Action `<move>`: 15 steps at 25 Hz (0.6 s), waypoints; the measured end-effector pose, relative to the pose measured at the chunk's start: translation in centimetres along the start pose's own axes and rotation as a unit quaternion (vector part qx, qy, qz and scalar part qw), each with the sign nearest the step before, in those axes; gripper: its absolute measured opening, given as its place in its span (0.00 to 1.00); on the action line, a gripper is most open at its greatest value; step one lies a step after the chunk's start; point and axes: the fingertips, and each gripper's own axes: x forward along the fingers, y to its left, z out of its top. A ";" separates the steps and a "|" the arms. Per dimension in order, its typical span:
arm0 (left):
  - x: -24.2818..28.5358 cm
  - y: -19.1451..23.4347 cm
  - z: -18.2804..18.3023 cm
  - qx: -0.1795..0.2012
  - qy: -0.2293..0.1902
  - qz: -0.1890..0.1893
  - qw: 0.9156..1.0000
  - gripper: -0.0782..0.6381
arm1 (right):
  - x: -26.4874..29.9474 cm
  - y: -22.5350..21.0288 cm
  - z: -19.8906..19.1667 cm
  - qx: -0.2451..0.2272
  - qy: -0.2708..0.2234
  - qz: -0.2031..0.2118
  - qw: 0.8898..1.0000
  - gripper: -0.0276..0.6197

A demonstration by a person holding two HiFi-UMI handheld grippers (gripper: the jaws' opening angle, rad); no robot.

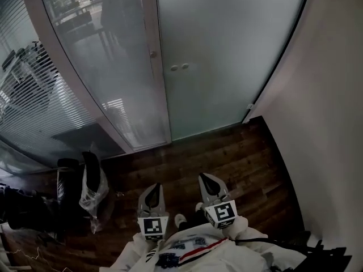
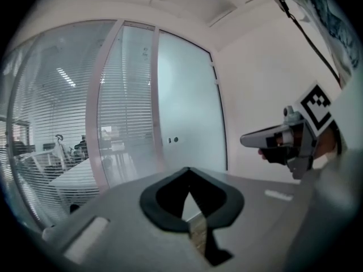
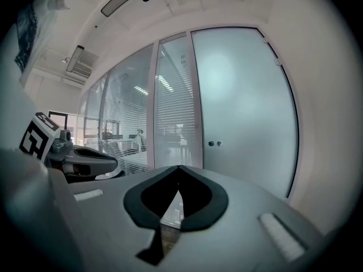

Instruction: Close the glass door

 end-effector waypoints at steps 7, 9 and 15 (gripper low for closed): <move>0.0 -1.7 2.1 0.023 -0.014 0.002 1.000 0.11 | -0.3 0.1 0.6 -0.005 -0.007 0.039 0.999 0.05; 0.0 -1.8 1.4 0.025 -0.009 0.010 1.000 0.11 | -0.4 0.7 0.5 -0.019 0.000 0.059 0.998 0.05; 0.7 -3.1 1.3 0.020 0.009 0.027 0.999 0.11 | -1.0 0.0 0.5 -0.027 0.004 0.086 0.996 0.05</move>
